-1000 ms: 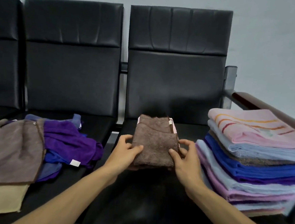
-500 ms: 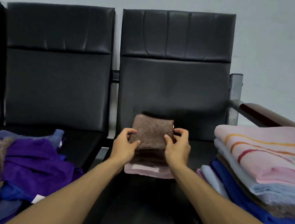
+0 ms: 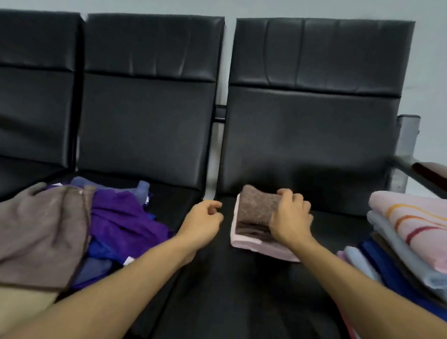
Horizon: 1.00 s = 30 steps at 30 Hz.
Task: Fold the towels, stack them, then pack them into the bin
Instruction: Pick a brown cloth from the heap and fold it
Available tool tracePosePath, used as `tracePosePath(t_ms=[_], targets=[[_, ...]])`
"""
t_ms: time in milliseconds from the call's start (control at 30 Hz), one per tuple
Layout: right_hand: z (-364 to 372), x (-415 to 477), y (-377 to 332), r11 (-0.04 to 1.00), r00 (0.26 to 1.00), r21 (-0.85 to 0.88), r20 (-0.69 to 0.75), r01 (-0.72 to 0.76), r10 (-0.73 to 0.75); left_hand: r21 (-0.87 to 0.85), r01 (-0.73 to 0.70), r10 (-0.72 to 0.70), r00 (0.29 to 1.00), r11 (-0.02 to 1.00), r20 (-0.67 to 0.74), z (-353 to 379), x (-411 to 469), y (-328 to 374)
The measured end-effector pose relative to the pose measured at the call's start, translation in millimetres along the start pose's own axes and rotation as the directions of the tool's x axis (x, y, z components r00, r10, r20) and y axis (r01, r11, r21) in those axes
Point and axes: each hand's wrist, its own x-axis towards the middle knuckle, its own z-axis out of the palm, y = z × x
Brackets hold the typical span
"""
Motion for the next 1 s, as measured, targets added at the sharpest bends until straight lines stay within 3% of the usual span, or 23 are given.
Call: tracePosePath(t_ms=[200, 367, 500, 633, 833, 900, 1000], targets=[[4.7, -41.9, -87.7, 0.962, 0.915, 0.15, 0.304, 0.229, -0.265, -0.155, 0.004, -0.022, 0.993, 0.988, -0.116, -105.4, -61.4, -10.5], [45.5, -75.6, -166.2, 0.894, 0.862, 0.391, 0.352, 0.22, -0.366, -0.262, -0.056, -0.068, 0.894, 0.963, -0.443, -185.7, -73.3, -33.9], [96.2, -92.2, -223.5, 0.87, 0.829, 0.474, 0.425, 0.138, -0.364, -0.288, -0.044, -0.139, 0.801, 0.957, -0.583, -225.7, -86.6, -57.1], [138.0, -96.3, -263.6, 0.893, 0.864, 0.449, 0.444, 0.017, -0.239, -0.266, -0.026, -0.175, 0.694, 0.964, -0.698, -244.4, -88.5, -75.6], [154.6, -99.6, -283.2, 0.883, 0.933, 0.467, 0.294, 0.049, -0.207, -0.183, -0.011, -0.121, 0.707, 0.983, -0.696, -247.7, -89.8, -82.6], [148.7, -99.4, -285.3, 0.811, 0.933, 0.585, 0.276, 0.029, -0.232, -0.168, -0.023, -0.105, 0.695, 0.986, -0.711, -247.6, -91.0, -79.4], [127.1, -97.6, -288.5, 0.543, 0.939, 0.833, 0.261, -0.104, -0.222, -0.176, -0.085, -0.069, 0.694, 0.981, -0.717, -244.4, -94.0, -72.0]])
